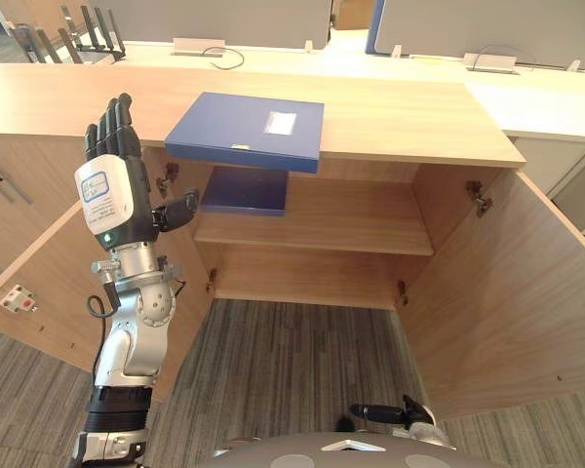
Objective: Walk over to the cabinet, pick up the folder, carry it to the office cabinet, place the folder inside the office cabinet, then close the office cabinet door
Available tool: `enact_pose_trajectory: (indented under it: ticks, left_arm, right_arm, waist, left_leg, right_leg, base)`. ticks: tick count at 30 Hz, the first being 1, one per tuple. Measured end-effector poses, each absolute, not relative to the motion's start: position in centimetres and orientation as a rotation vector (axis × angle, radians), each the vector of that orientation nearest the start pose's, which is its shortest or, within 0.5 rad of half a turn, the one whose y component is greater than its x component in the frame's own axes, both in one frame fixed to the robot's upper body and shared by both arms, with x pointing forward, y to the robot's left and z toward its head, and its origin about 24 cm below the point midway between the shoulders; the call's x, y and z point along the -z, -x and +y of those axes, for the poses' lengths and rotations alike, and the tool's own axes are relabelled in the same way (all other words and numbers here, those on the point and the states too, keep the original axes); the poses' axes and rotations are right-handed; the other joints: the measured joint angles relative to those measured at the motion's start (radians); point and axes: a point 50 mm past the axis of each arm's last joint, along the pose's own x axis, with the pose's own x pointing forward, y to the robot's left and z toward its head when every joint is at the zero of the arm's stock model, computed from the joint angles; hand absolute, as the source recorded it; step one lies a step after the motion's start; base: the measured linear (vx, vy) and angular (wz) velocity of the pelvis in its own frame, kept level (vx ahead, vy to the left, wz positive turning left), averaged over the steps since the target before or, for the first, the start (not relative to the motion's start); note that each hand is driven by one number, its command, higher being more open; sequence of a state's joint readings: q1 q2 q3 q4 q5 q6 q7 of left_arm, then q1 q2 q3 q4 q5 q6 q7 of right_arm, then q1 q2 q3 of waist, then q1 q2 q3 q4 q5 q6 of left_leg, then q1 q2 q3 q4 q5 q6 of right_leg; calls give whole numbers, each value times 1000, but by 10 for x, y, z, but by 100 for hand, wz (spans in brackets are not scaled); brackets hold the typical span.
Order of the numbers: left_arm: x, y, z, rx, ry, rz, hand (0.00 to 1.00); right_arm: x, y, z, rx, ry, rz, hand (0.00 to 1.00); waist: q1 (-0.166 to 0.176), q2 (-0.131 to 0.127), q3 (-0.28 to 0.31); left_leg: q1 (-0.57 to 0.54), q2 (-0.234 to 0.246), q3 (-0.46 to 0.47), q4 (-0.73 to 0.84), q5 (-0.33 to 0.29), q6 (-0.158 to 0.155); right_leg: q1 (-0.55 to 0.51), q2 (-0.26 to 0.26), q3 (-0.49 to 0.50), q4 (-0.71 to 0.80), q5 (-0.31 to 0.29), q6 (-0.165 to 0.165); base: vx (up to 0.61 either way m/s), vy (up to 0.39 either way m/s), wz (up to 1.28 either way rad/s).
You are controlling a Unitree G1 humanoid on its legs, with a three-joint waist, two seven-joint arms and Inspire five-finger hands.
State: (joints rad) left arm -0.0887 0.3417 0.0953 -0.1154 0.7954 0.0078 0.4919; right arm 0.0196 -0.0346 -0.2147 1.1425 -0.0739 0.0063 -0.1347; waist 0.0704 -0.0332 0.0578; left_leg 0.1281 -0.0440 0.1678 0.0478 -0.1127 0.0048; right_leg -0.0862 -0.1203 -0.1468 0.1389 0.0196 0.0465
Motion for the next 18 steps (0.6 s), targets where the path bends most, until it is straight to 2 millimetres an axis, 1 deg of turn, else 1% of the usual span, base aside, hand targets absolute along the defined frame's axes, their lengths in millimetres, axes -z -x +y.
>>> enact_pose_trajectory:
  ticks: [7, 10, 14, 18]
  left_arm:
    - [-142, -271, 234, -610, -1093, -472, 100]
    - [-146, -277, 233, -609, -1090, -481, 100]
    - [-148, -286, 228, -566, -1120, -490, 100]
    - [-154, -297, 222, -553, -1121, -505, 100]
  right_arm:
    - [165, -96, -192, 289, 52, 1159, 100]
    - [164, -98, -192, 263, 82, 1152, 100]
    - [164, -98, -191, 255, 79, 1152, 100]
    - [164, -100, -190, 241, 89, 1144, 100]
  waist:
    - [0, 0, -4]
    - [-2, 0, -5]
    - [-4, -1, -6]
    - [-11, -3, -8]
  left_leg:
    - [4, -2, 15, -2, 0, 0]
    - [4, -2, 16, -2, 0, 0]
    - [5, -3, 18, -4, 1, 1]
    - [6, -6, 23, -9, 4, 4]
  right_leg:
    - [-4, 1, 15, 1, 3, 1]
    - [-4, 1, 17, 2, 4, 1]
    - [-5, 0, 18, 3, 5, 1]
    - [-13, 0, 24, 9, 5, 1]
  base:
    - [-10, 6, -5]
    - [-5, 2, -1]
    - [0, 0, 0]
    - [-12, 3, -3]
